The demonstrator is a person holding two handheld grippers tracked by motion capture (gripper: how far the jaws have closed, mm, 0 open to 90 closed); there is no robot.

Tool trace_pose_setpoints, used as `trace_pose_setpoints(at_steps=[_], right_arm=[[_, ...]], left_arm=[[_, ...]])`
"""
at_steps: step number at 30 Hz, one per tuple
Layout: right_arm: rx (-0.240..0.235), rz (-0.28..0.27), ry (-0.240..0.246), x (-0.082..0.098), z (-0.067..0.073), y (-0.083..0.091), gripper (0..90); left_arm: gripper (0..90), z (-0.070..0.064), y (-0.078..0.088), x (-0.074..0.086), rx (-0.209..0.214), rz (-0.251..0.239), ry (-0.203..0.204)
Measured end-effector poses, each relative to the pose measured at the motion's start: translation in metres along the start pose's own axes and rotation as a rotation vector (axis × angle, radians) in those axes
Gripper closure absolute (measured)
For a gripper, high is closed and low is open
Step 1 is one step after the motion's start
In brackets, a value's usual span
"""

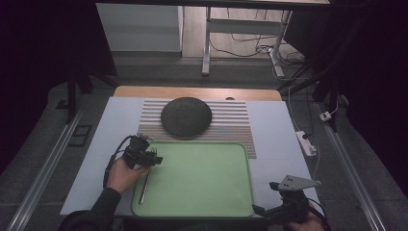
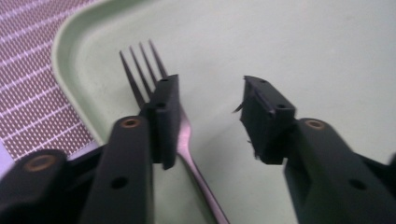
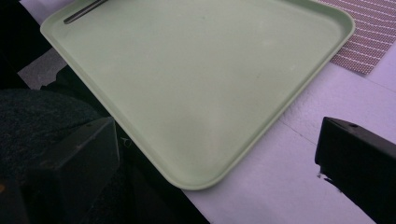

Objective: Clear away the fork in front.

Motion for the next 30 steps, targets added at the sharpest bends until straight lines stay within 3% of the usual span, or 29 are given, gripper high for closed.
trace_pose_setpoints(at_steps=[3,9,12,21,30], right_arm=[[0.000,0.000,0.001,0.000,0.000,0.000,0.0],[0.000,0.003,0.000,0.000,0.000,0.000,0.0],[0.000,0.005,0.001,0.000,0.000,0.000,0.0],[-0.003,0.012,-0.005,0.001,0.000,-0.001,0.0],[0.000,0.012,-0.004,0.001,0.000,-0.001,0.0]], left_arm=[[42.7,-0.001,0.008,0.000,0.025,-0.035,-0.009],[34.8,-0.003,0.025,0.002,0.084,-0.089,-0.012],[26.1,-0.005,0.034,0.003,0.107,-0.122,-0.014],[9.6,-0.006,0.054,0.017,0.123,-0.171,-0.034],[1.9,-0.001,0.077,0.040,0.118,-0.244,0.002]])
Point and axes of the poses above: each handheld gripper's, and its own axes: y roughly backward along the jaws, x roughly out of its underside, z roughly to its left, the point moved 8 cm from there along -y, roughly forward along the jaws, and after that the axes turned 15 degrees about -x, right-handed, at the moved point
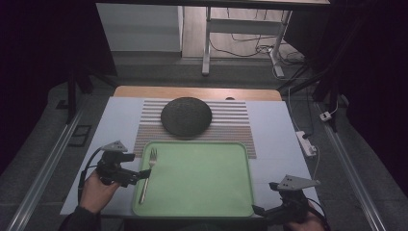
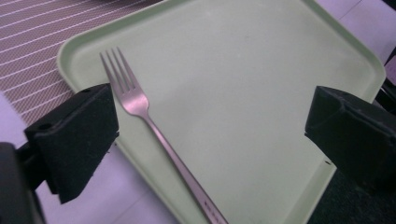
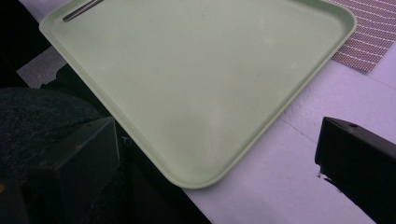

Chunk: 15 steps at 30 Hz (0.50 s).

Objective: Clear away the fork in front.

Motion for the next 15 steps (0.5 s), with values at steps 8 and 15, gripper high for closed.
trace_pose_setpoints(at_steps=[8,15], right_arm=[[0.002,0.003,-0.002,0.000,0.000,-0.001,0.0],[0.001,0.005,-0.004,0.000,0.000,-0.001,0.0]], left_arm=[[0.0,0.005,0.023,0.021,-0.008,-0.044,0.035],[0.0,0.011,0.037,0.041,-0.034,-0.069,0.042]])
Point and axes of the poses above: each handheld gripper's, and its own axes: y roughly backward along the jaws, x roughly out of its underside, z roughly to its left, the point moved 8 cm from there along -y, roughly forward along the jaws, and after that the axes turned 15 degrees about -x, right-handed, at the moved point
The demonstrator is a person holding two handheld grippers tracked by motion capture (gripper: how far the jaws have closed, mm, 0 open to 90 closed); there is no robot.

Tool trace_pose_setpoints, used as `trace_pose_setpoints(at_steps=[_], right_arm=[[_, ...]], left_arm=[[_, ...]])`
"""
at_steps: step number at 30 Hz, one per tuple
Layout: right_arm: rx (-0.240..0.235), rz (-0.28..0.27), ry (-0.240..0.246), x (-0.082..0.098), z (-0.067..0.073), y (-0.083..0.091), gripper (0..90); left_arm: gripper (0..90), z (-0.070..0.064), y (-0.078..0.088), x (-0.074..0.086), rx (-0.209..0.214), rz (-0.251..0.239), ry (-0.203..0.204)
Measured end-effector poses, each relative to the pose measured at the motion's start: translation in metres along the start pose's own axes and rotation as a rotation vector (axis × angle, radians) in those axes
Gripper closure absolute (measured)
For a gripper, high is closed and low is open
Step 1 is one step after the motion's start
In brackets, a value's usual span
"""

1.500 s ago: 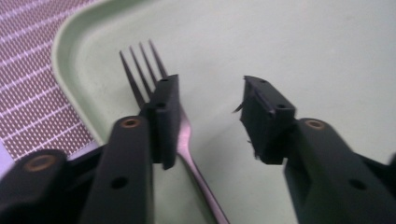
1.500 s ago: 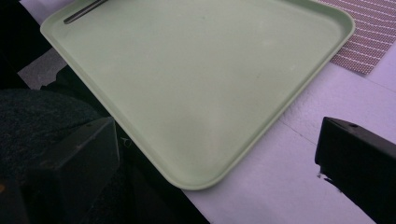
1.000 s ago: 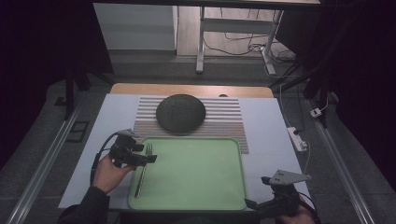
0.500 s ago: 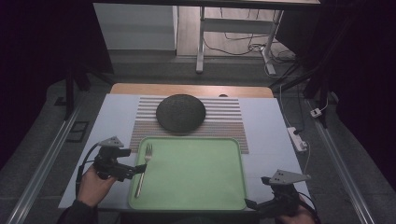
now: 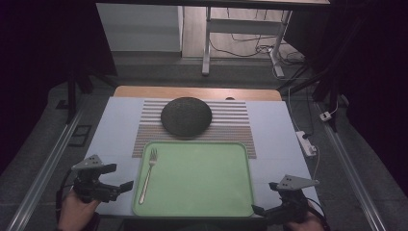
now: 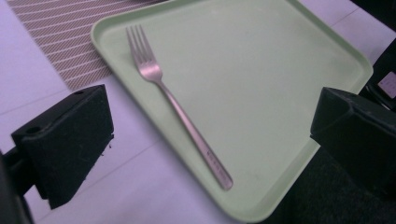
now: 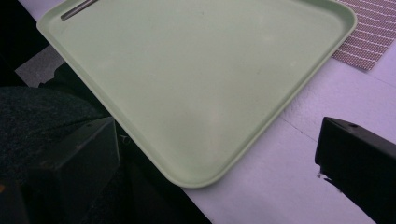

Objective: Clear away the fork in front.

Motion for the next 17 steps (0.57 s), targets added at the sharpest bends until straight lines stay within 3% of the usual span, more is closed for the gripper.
trace_pose_setpoints(at_steps=[7,17], right_arm=[[0.002,-0.001,-0.008,0.000,0.000,0.000,0.0],[0.005,0.008,-0.012,0.000,-0.001,-0.001,0.0]], left_arm=[[0.0,0.006,0.010,0.015,-0.034,0.011,-0.006],[0.0,0.011,0.017,0.022,-0.031,0.020,0.031]])
Point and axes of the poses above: each handheld gripper's, and its own axes: y roughly backward along the jaws, x roughly out of its underside, z roughly to its left, the point moved 8 cm from there along -y, roughly forward along the jaws, and after that the axes turned 15 degrees about -x, right-handed, at the moved point
